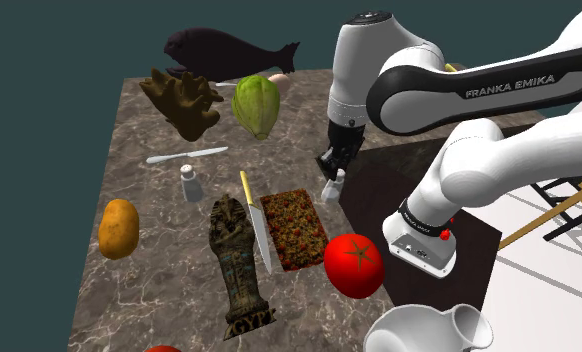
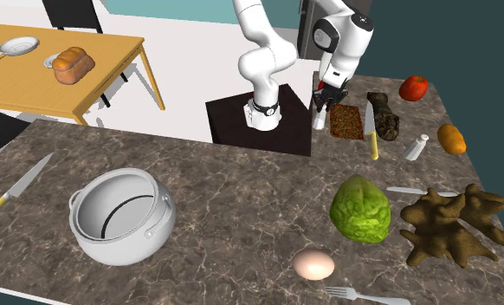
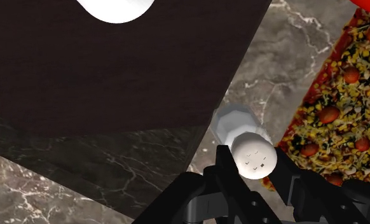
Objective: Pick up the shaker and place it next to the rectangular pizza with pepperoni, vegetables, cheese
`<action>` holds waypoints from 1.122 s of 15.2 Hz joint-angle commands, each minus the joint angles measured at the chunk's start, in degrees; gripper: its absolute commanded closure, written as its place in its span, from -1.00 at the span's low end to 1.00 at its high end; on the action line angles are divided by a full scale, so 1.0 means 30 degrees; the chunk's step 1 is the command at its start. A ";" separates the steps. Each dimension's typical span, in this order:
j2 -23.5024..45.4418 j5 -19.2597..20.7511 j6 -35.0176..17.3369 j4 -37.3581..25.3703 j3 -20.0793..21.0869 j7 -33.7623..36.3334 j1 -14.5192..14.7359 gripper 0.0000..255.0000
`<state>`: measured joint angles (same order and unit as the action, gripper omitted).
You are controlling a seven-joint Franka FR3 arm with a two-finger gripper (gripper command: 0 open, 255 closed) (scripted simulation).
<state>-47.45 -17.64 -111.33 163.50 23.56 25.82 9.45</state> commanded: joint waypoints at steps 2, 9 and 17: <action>0.0004 -0.0002 -0.0009 0.0002 0.0002 0.0000 0.0000 1.00; -0.0204 0.0199 0.0727 -0.0538 -0.0190 0.0015 -0.0083 -1.00; -0.0529 0.0718 0.2639 -0.2151 -0.0683 0.0067 -0.0308 -1.00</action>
<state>-49.03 -15.51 -103.46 157.08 21.54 26.03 8.54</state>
